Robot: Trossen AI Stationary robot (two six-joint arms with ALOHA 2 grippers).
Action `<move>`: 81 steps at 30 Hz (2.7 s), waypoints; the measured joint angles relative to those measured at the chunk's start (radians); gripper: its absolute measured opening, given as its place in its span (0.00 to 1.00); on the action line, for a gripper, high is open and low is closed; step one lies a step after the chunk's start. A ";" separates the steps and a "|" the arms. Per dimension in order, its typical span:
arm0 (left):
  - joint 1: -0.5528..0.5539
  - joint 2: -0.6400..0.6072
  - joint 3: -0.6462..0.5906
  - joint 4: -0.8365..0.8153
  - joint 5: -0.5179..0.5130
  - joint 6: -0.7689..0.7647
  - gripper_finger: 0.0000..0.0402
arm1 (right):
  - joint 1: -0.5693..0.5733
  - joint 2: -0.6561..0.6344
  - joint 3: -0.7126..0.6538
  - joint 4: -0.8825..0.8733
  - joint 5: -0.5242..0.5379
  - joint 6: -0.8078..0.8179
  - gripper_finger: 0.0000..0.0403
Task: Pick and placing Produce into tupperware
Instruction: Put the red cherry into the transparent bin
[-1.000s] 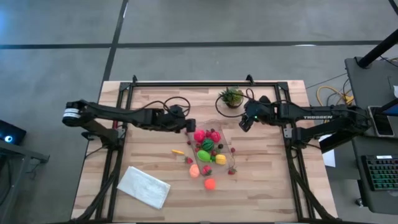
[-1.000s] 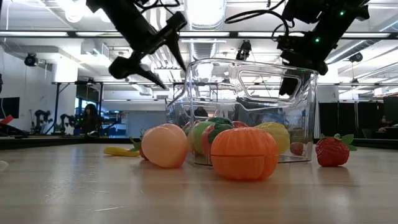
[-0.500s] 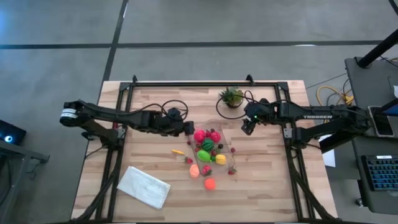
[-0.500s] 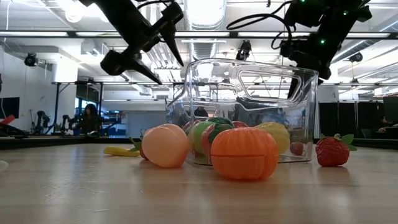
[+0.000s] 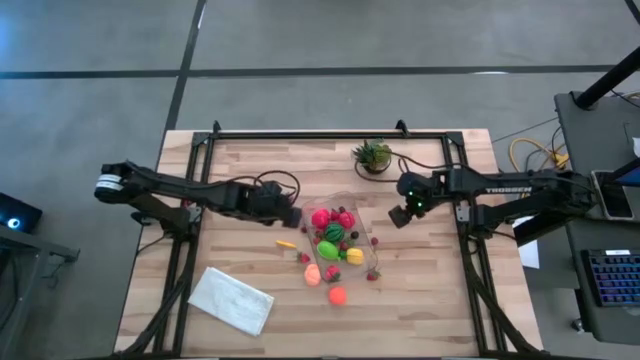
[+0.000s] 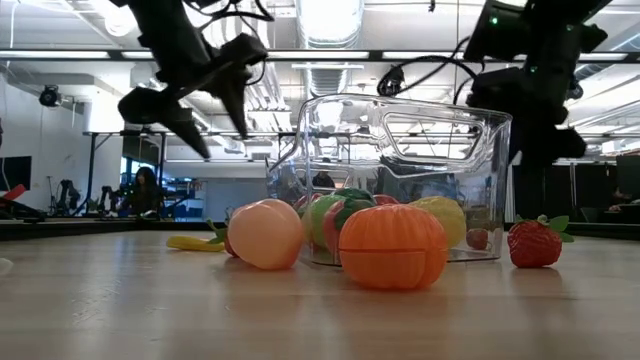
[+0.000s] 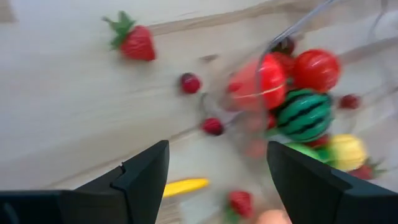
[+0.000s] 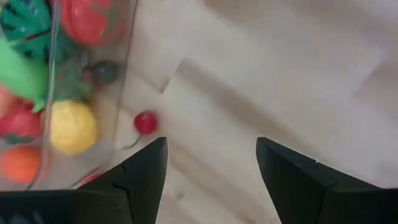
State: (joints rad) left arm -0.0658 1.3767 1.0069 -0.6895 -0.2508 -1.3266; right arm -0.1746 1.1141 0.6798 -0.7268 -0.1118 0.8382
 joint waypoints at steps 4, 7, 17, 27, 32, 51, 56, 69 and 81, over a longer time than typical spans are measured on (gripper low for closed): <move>-0.001 0.000 -0.002 -0.116 -0.010 0.028 0.64 | 0.035 0.000 -0.050 0.061 -0.076 0.131 0.59; 0.000 0.001 -0.003 -0.159 -0.039 0.083 0.64 | 0.080 0.000 -0.068 0.089 -0.079 0.237 0.59; 0.033 -0.001 -0.087 -0.133 -0.048 0.165 0.64 | 0.207 0.021 -0.082 0.195 0.003 0.509 0.59; 0.040 -0.001 -0.153 -0.045 -0.029 0.231 0.64 | 0.218 0.151 -0.082 0.330 -0.001 0.607 0.59; 0.044 -0.001 -0.153 -0.044 -0.029 0.314 0.64 | 0.218 0.226 -0.054 0.368 -0.019 0.618 0.58; 0.106 -0.001 -0.229 0.013 -0.061 0.574 0.64 | 0.218 0.454 0.104 0.359 -0.046 0.647 0.50; 0.108 -0.001 -0.233 0.028 -0.061 0.630 0.64 | 0.217 0.459 0.104 0.328 -0.045 0.655 0.46; 0.137 -0.001 -0.269 0.088 -0.069 0.654 0.64 | 0.210 0.459 0.104 0.289 -0.018 0.646 0.34; 0.158 -0.001 -0.280 0.138 -0.065 0.684 0.64 | 0.204 0.459 0.103 0.288 -0.018 0.646 0.34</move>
State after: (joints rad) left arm 0.0925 1.3754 0.7265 -0.5515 -0.3157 -0.6423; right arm 0.0296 1.5726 0.7826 -0.4393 -0.1299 1.4838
